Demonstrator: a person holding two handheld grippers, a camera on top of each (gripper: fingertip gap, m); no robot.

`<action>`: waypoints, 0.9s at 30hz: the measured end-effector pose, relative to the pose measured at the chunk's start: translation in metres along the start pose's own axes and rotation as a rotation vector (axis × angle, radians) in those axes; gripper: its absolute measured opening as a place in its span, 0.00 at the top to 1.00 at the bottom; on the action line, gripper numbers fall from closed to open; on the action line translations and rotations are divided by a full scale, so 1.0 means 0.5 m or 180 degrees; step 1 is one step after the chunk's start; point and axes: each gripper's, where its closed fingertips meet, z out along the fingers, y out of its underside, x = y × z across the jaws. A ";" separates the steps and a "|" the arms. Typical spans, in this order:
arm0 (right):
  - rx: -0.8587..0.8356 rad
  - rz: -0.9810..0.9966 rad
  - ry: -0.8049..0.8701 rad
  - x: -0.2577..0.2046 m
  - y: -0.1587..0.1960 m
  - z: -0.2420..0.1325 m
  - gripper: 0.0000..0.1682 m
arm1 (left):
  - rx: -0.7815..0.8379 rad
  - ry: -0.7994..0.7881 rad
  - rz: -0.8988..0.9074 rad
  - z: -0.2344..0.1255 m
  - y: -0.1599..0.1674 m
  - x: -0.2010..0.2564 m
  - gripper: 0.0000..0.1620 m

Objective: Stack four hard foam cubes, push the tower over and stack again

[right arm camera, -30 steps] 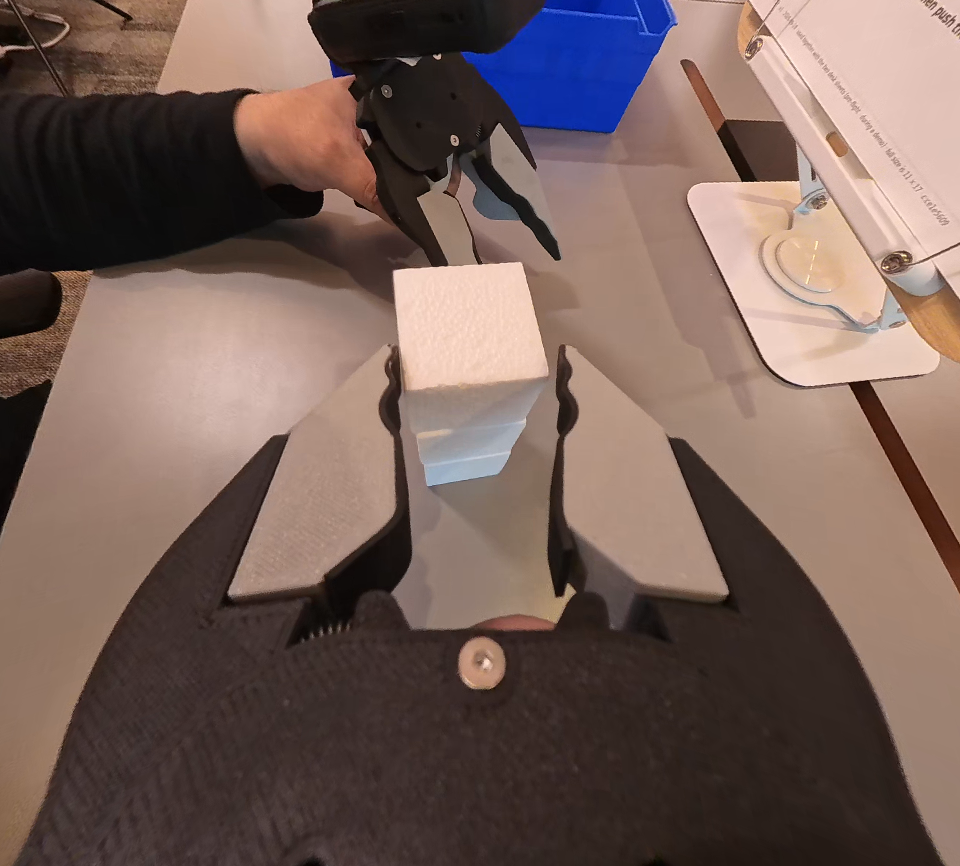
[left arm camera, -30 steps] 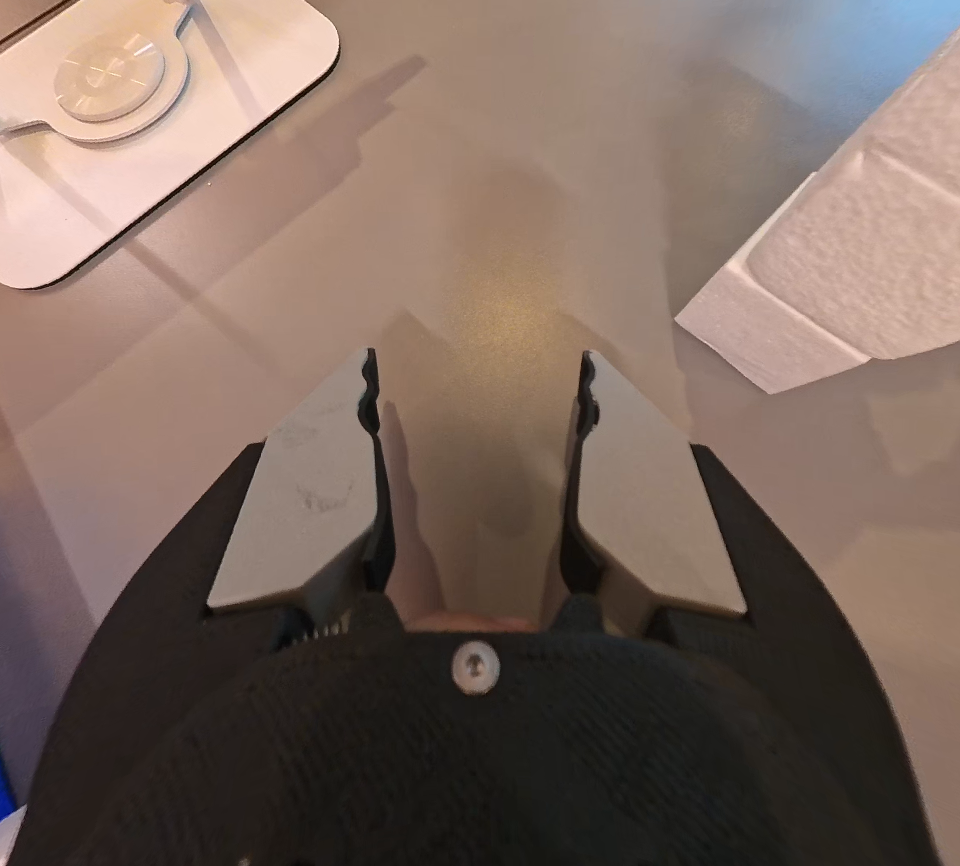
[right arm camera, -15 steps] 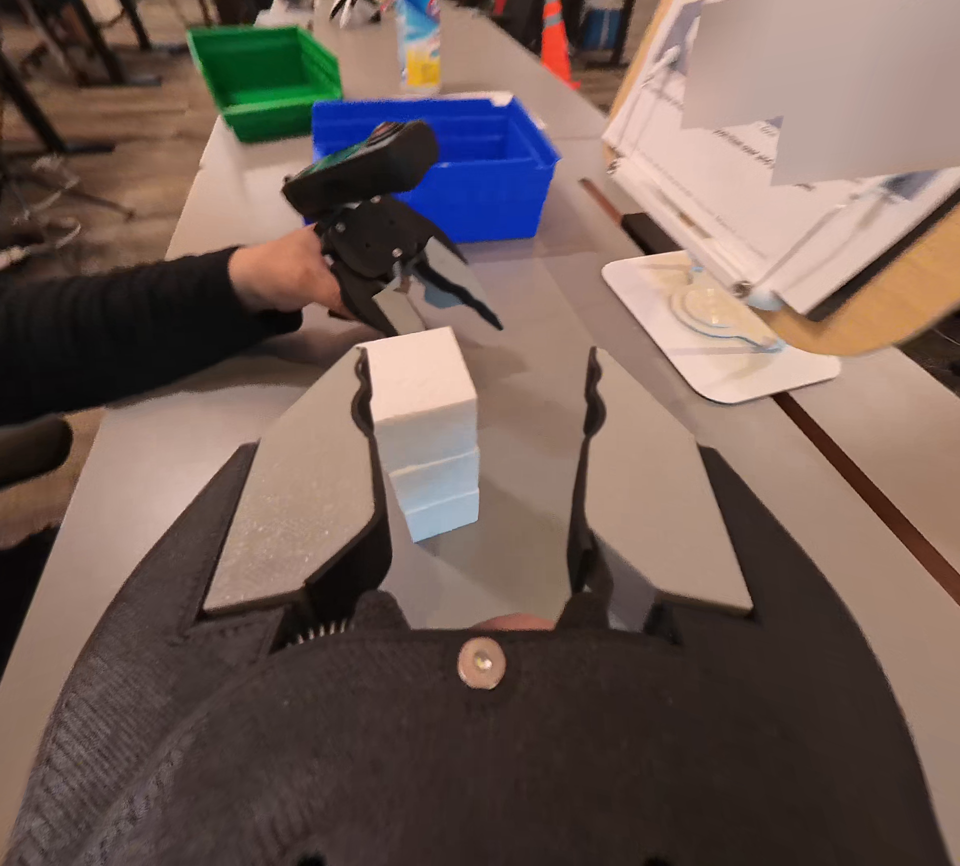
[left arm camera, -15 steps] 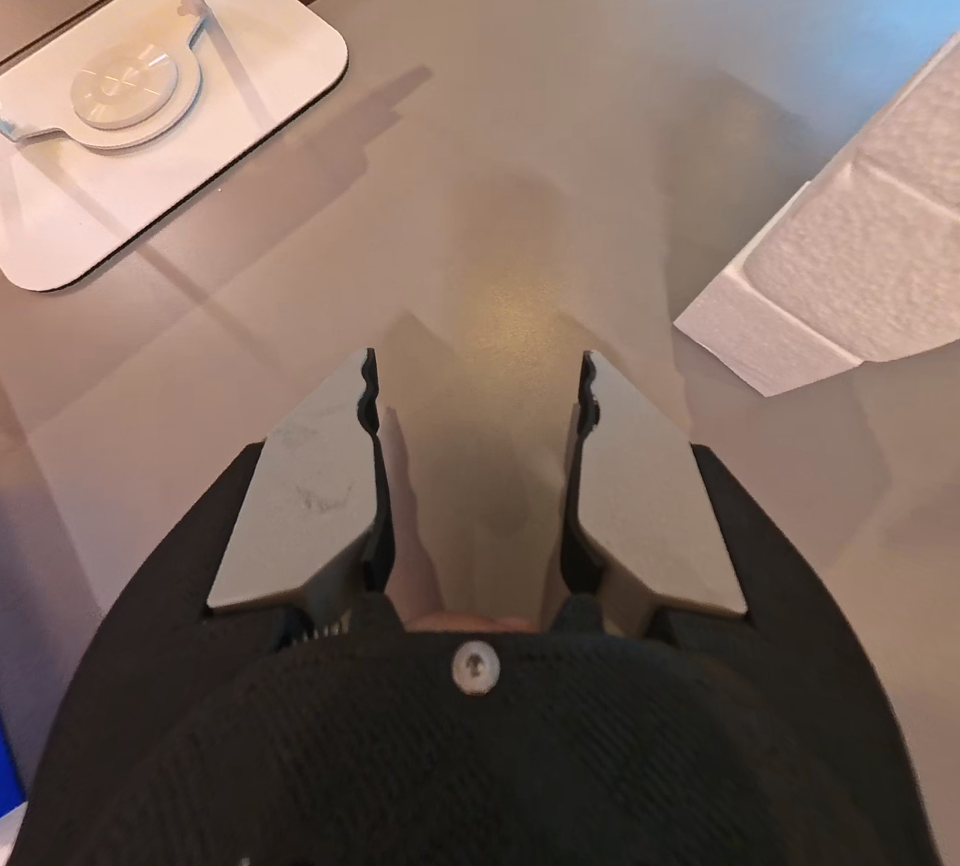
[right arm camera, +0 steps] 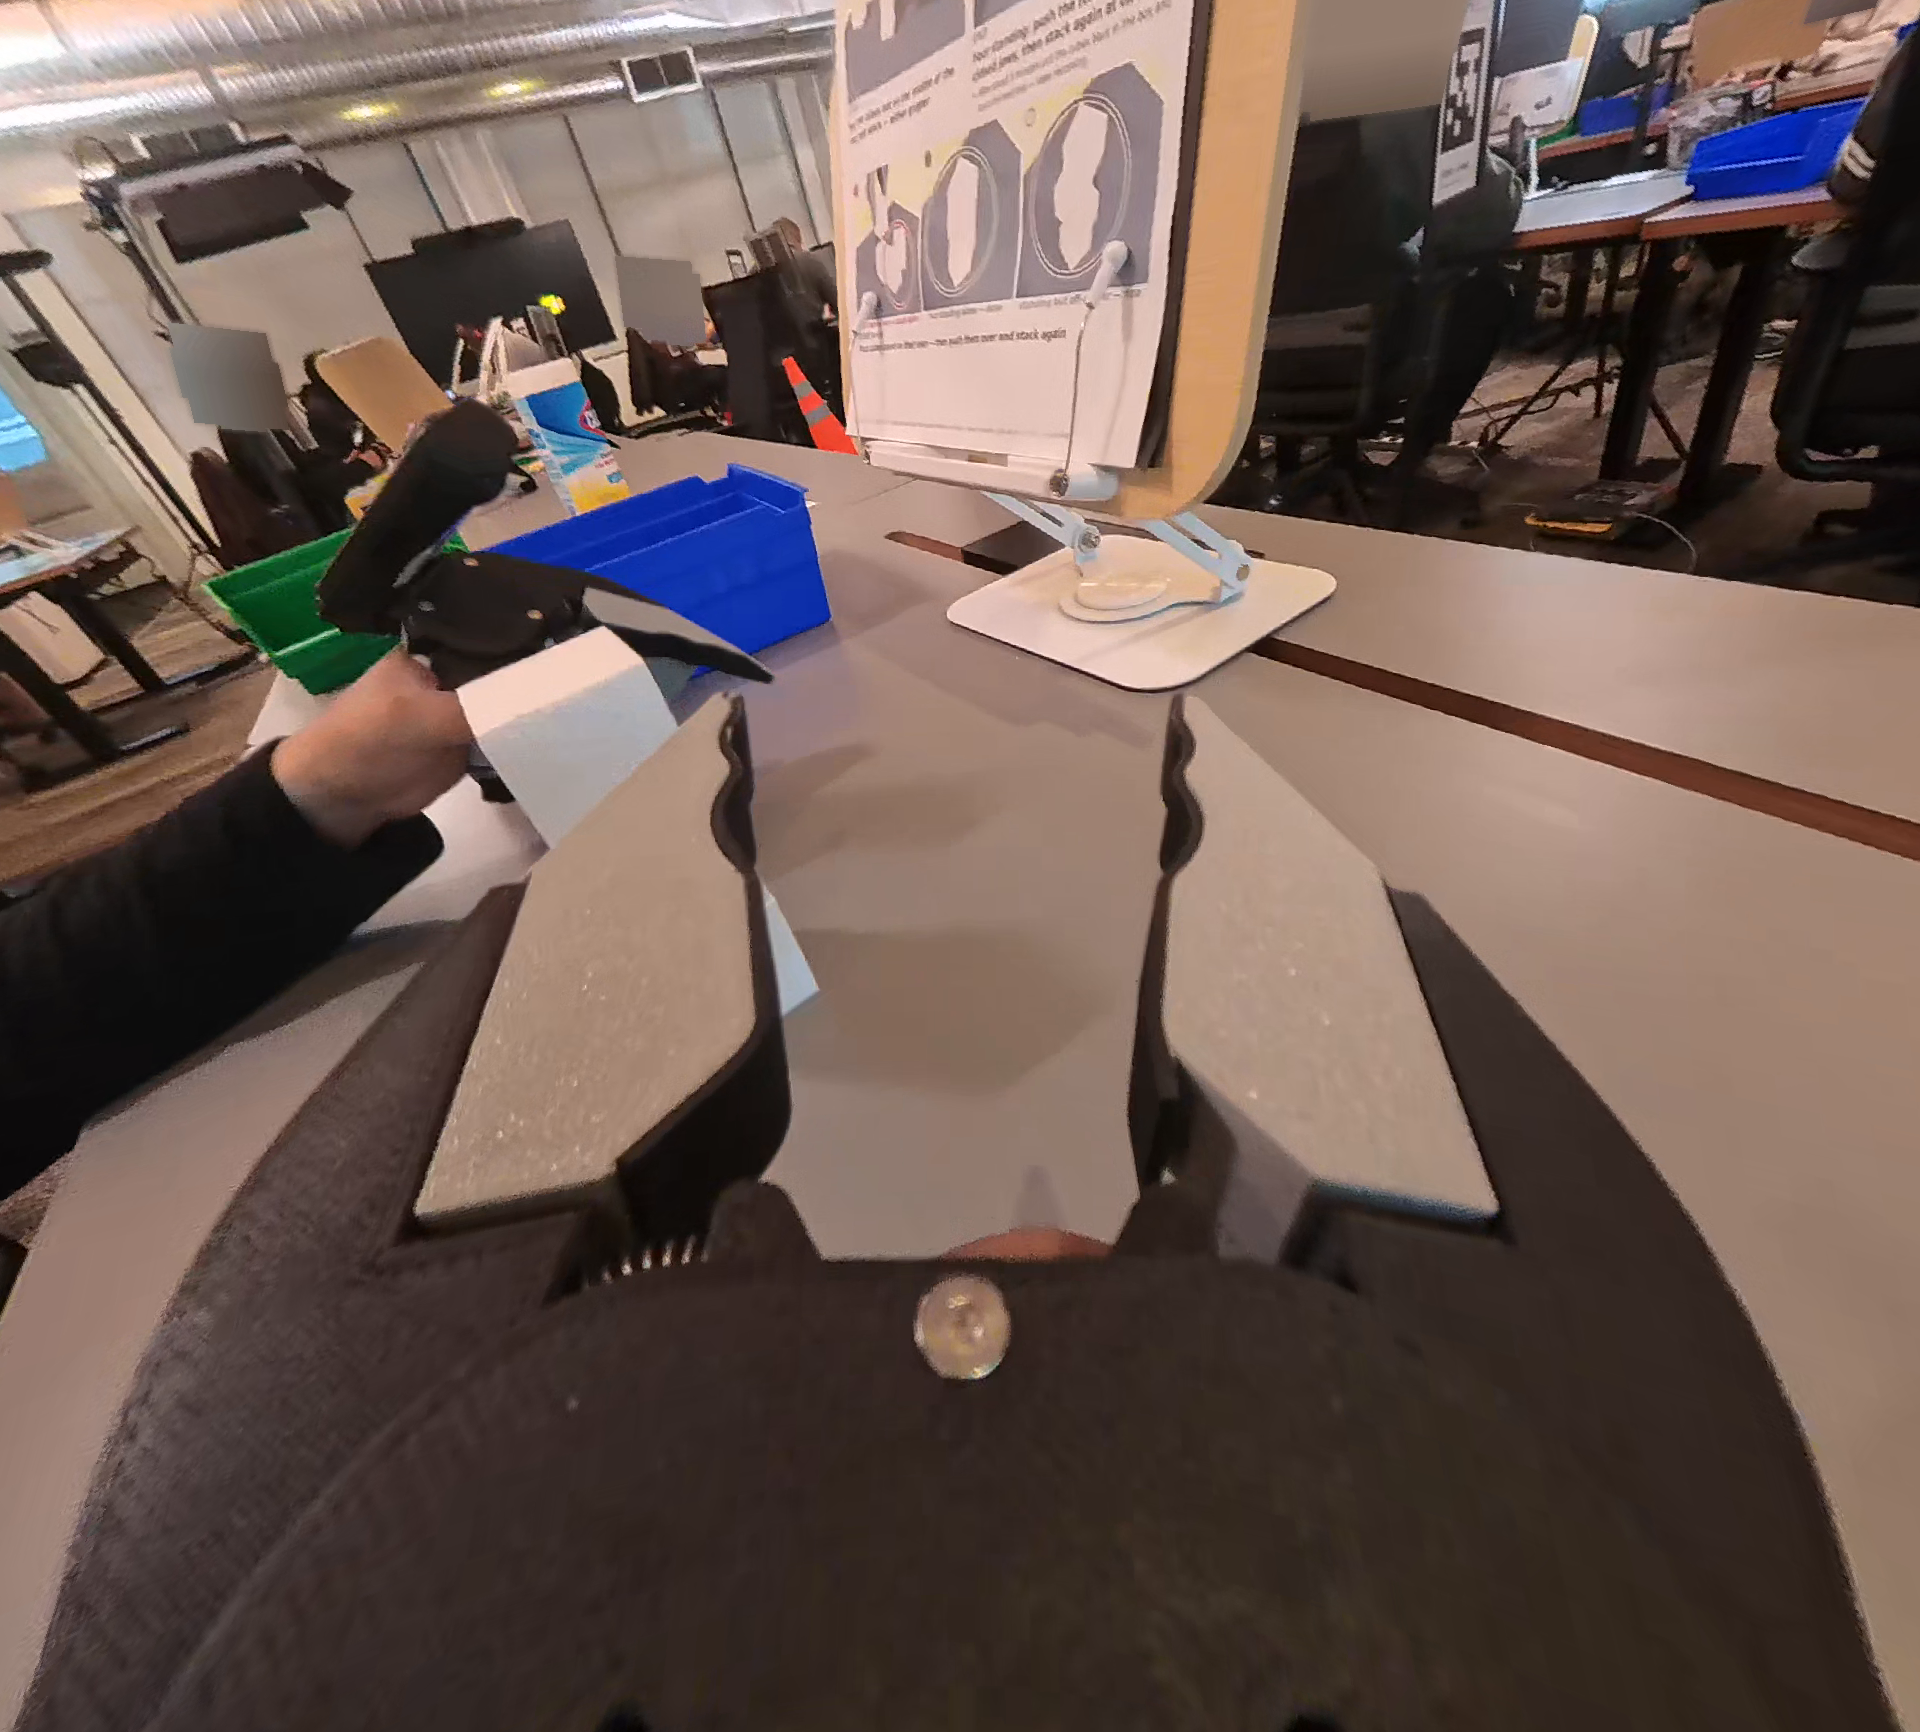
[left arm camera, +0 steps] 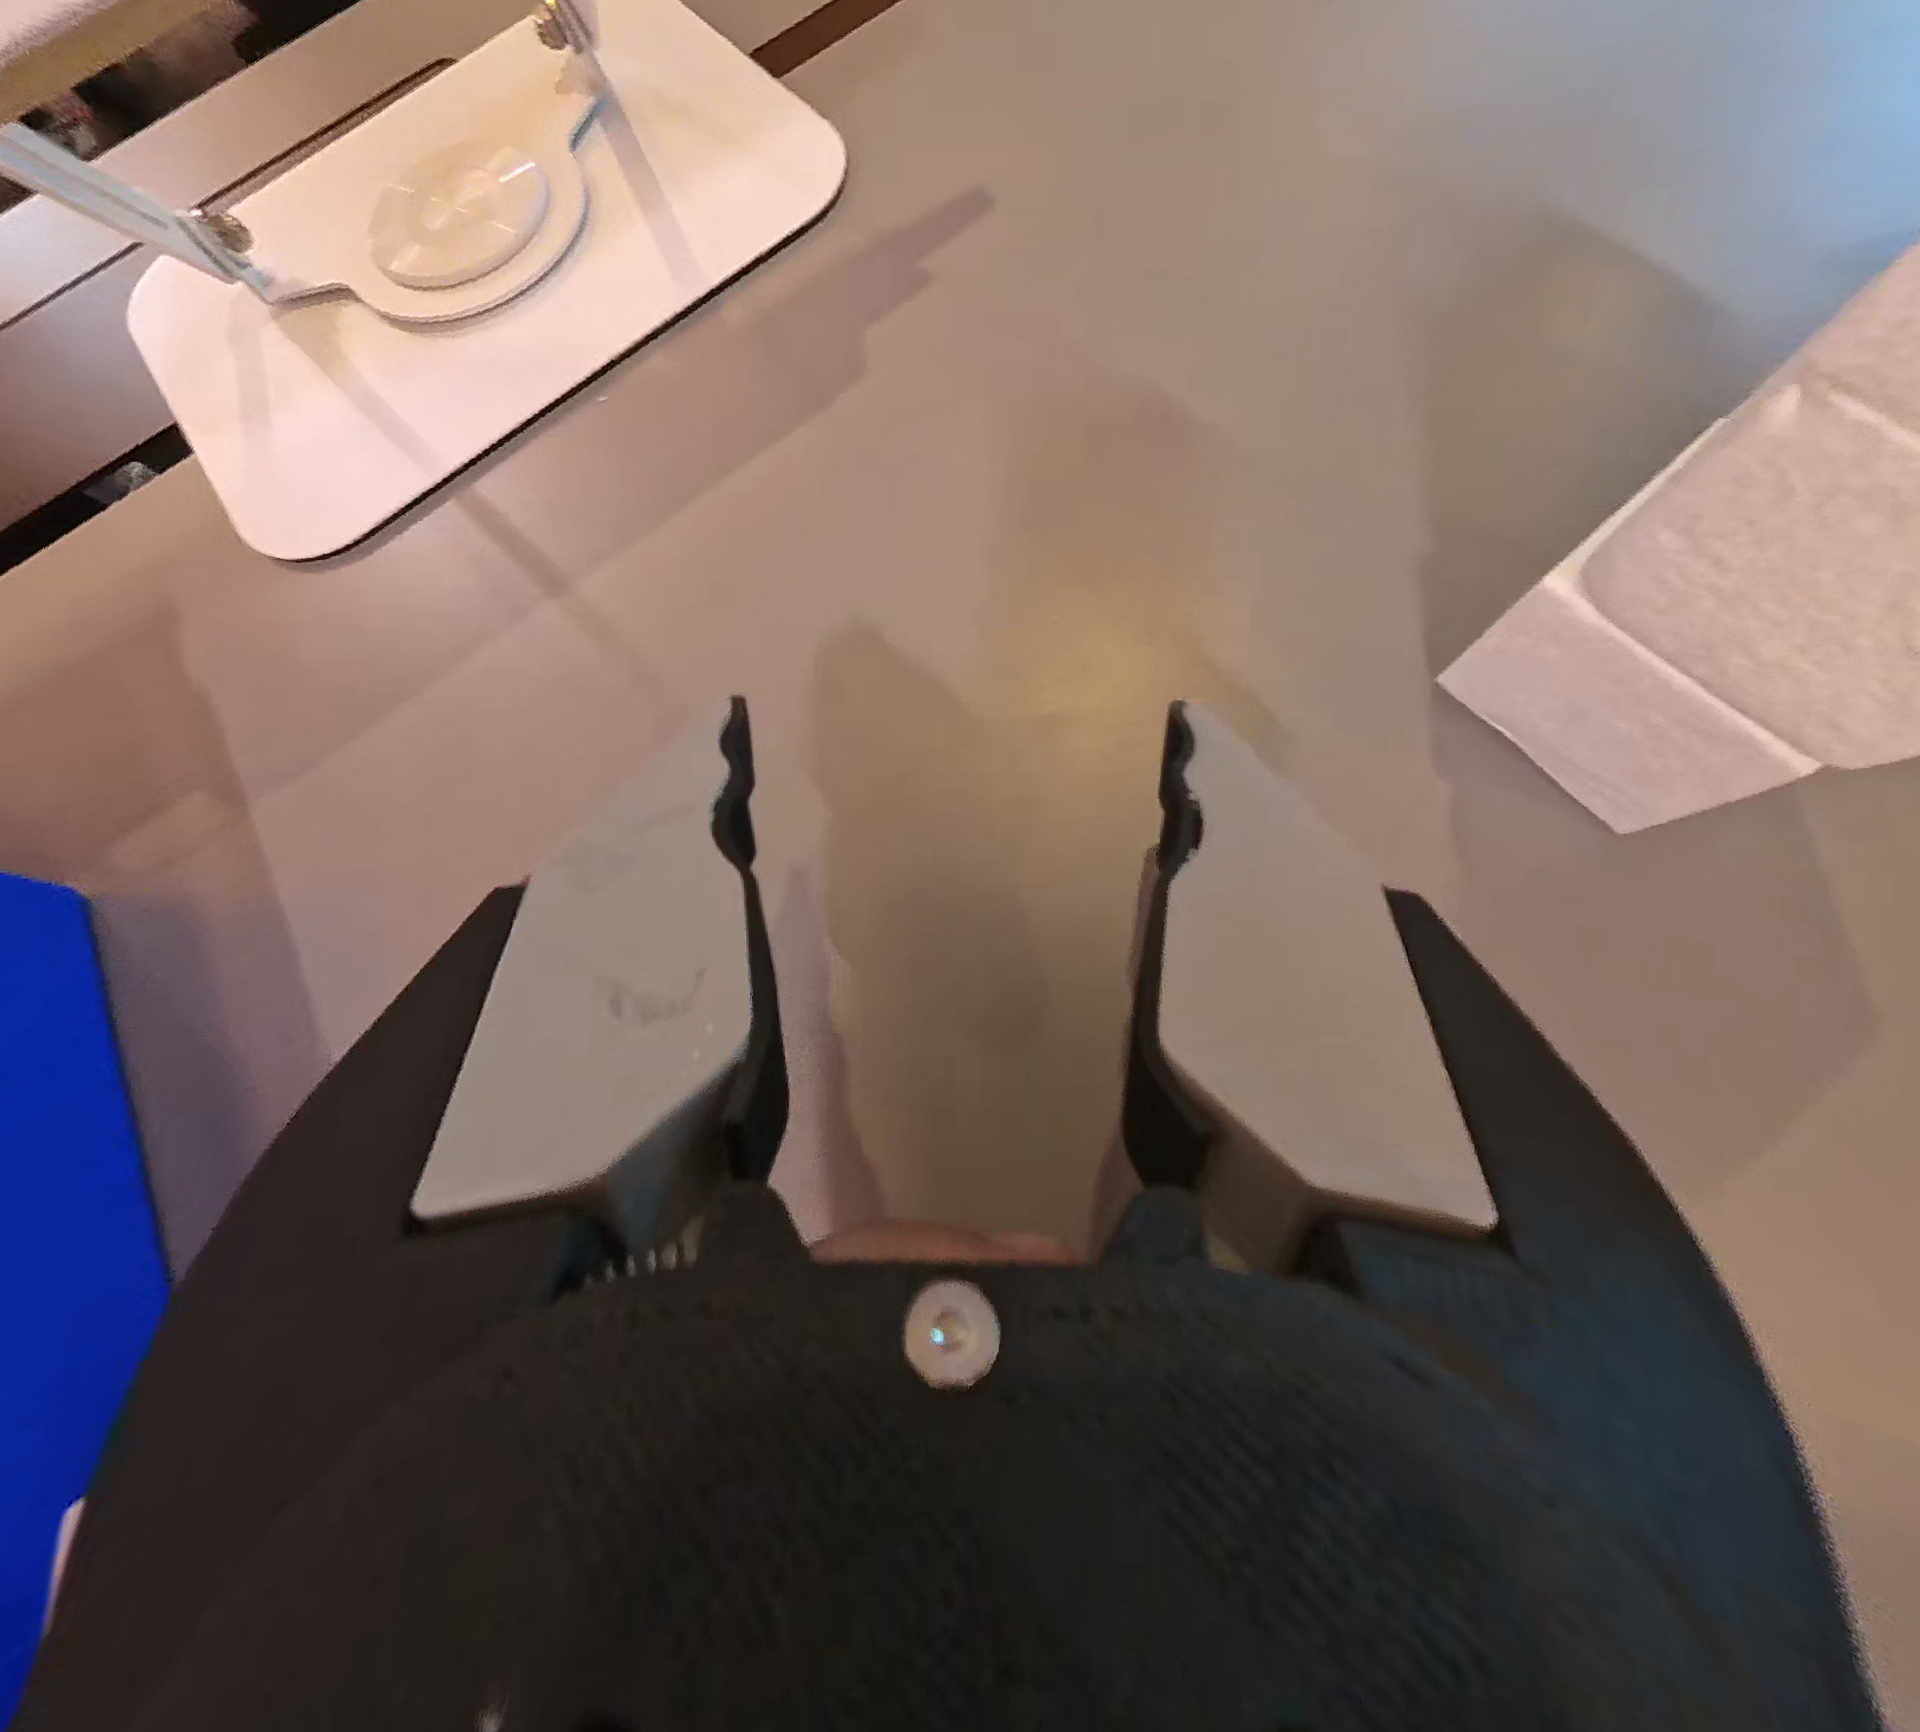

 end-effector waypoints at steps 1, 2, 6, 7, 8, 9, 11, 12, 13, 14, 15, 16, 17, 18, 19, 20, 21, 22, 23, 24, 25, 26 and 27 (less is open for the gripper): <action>0.0009 -0.0004 0.0011 0.002 0.001 -0.001 0.55 | -0.0008 -0.0043 -0.0011 -0.003 0.001 -0.007 0.52; -0.0008 -0.0009 0.0018 0.003 0.004 -0.001 0.55 | -0.0024 -0.0113 -0.0003 -0.008 0.002 -0.015 0.53; -0.0105 -0.0089 0.0057 0.004 0.012 0.000 0.55 | -0.0039 -0.0434 -0.0061 -0.053 0.025 -0.046 0.53; -0.0070 -0.0075 0.0035 0.001 0.008 0.000 0.55 | -0.0024 -0.0438 -0.0155 -0.069 0.036 -0.046 0.54; -0.0040 -0.0044 -0.0005 -0.003 0.003 -0.001 0.55 | -0.0007 -0.0452 -0.0240 -0.087 0.047 -0.049 0.54; -0.0020 -0.0012 -0.0037 -0.007 0.000 -0.001 0.55 | 0.0008 -0.0485 -0.0306 -0.105 0.056 -0.053 0.54; -0.0008 0.0005 -0.0091 -0.015 -0.002 0.000 0.55 | 0.0008 -0.0637 -0.0385 -0.142 0.075 -0.070 0.53; -0.0020 -0.0003 -0.0121 -0.021 -0.002 0.002 0.55 | -0.0021 -0.0739 -0.0407 -0.159 0.086 -0.081 0.53; -0.0040 -0.0016 -0.0156 -0.027 0.000 0.004 0.55 | -0.0065 -0.0839 -0.0428 -0.174 0.097 -0.091 0.53; -0.0064 -0.0026 -0.0186 -0.032 0.002 0.006 0.55 | -0.0119 -0.0932 -0.0448 -0.186 0.108 -0.102 0.53; -0.0074 -0.0033 -0.0201 -0.035 0.003 0.007 0.55 | -0.0192 -0.1016 -0.0464 -0.194 0.121 -0.112 0.52; -0.0071 -0.0038 -0.0207 -0.037 0.002 0.007 0.55 | -0.0295 -0.1088 -0.0478 -0.198 0.135 -0.122 0.51; -0.0063 -0.0036 -0.0216 -0.038 0.001 0.007 0.55 | -0.0406 -0.1152 -0.0484 -0.198 0.150 -0.131 0.51; -0.0050 -0.0030 -0.0224 -0.040 -0.001 0.006 0.55 | -0.0511 -0.1193 -0.0479 -0.196 0.164 -0.138 0.51; -0.0038 -0.0024 -0.0230 -0.040 -0.003 0.004 0.55 | -0.0607 -0.1206 -0.0470 -0.192 0.176 -0.142 0.53; -0.0025 -0.0022 -0.0238 -0.041 -0.006 0.003 0.55 | -0.0678 -0.1199 -0.0463 -0.187 0.186 -0.143 0.55; -0.0009 -0.0021 -0.0249 -0.042 -0.009 0.001 0.55 | -0.0698 -0.1231 -0.0447 -0.183 0.190 -0.147 0.52; -0.0001 -0.0016 -0.0258 -0.043 -0.011 -0.001 0.55 | -0.0712 -0.1285 -0.0425 -0.182 0.192 -0.152 0.52; 0.0006 -0.0013 -0.0260 -0.043 -0.013 -0.002 0.55 | -0.0729 -0.1317 -0.0411 -0.181 0.193 -0.155 0.53; 0.0020 -0.0011 -0.0259 -0.042 -0.015 -0.004 0.55 | -0.0738 -0.1292 -0.0431 -0.180 0.193 -0.152 0.50; 0.0031 -0.0008 -0.0258 -0.042 -0.017 -0.005 0.55 | -0.0730 -0.1184 -0.0483 -0.176 0.190 -0.141 0.42; 0.0039 -0.0003 -0.0258 -0.041 -0.018 -0.007 0.55 | -0.0677 -0.0985 -0.0542 -0.171 0.181 -0.118 0.37; 0.0043 0.0005 -0.0259 -0.040 -0.019 -0.008 0.55 | -0.0557 -0.0690 -0.0595 -0.169 0.164 -0.084 0.38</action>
